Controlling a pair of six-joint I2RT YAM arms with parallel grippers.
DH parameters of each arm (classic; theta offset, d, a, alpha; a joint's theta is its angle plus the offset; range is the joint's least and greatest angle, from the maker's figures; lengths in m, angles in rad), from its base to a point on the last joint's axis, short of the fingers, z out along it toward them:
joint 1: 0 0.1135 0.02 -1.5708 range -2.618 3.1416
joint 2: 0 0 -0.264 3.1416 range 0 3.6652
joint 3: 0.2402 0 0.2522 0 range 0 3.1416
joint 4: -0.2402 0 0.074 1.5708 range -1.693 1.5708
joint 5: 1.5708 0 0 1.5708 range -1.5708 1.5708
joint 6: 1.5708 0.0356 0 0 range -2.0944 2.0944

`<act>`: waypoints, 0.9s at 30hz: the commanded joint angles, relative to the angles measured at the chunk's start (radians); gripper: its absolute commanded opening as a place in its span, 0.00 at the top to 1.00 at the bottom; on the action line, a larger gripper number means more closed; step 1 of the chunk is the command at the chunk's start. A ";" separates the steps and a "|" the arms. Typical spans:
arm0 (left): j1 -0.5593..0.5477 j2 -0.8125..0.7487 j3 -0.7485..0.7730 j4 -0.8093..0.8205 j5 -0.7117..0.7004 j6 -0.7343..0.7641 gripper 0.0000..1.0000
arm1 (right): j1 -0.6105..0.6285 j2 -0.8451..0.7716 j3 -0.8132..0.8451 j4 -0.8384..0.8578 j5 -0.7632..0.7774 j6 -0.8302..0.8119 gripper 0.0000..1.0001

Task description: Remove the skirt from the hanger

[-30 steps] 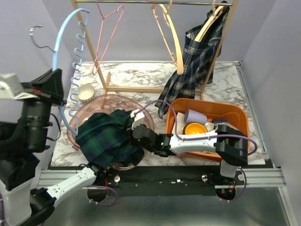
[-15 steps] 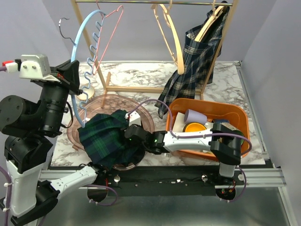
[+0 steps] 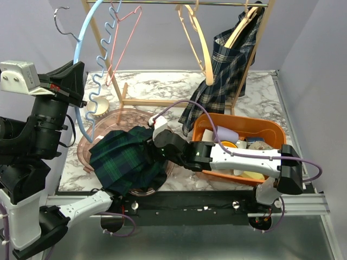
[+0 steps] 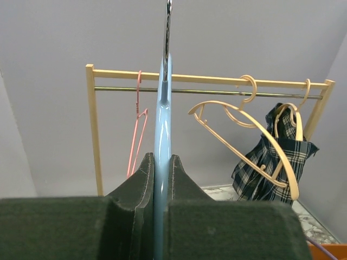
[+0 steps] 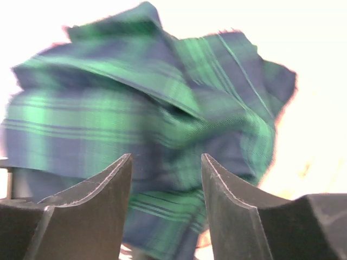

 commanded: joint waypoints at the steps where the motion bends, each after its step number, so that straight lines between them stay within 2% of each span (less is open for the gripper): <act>1: 0.000 0.017 0.010 0.039 0.048 0.015 1.00 | 0.000 0.045 0.119 -0.046 -0.127 -0.028 0.43; 2: -0.001 0.020 0.003 0.036 0.051 0.011 1.00 | 0.000 0.054 0.141 -0.025 -0.196 -0.030 0.46; 6: -0.001 0.031 -0.013 0.016 0.098 -0.032 1.00 | 0.000 0.138 0.135 0.173 -0.434 -0.028 0.48; 13: 0.000 0.086 -0.034 -0.026 0.112 -0.052 1.00 | -0.020 0.376 0.097 0.106 -0.402 0.054 0.53; 17: -0.001 0.123 -0.033 -0.050 0.048 -0.054 1.00 | -0.030 0.328 0.051 0.129 -0.350 0.048 0.54; 19: 0.000 0.138 -0.039 -0.050 0.034 -0.042 1.00 | -0.030 0.250 0.041 0.126 -0.313 0.024 0.48; 20: -0.001 0.146 -0.037 -0.049 0.023 -0.036 1.00 | -0.030 0.222 0.049 0.114 -0.298 0.016 0.40; 22: 0.000 0.169 -0.034 -0.043 -0.003 -0.016 1.00 | -0.030 0.139 0.046 0.098 -0.276 0.004 0.32; 26: 0.004 0.222 -0.022 -0.009 -0.072 0.026 1.00 | -0.032 0.007 0.008 0.111 -0.275 0.005 0.04; 27: 0.014 0.238 -0.016 -0.013 -0.070 0.026 1.00 | -0.030 -0.022 -0.012 0.114 -0.285 0.004 0.01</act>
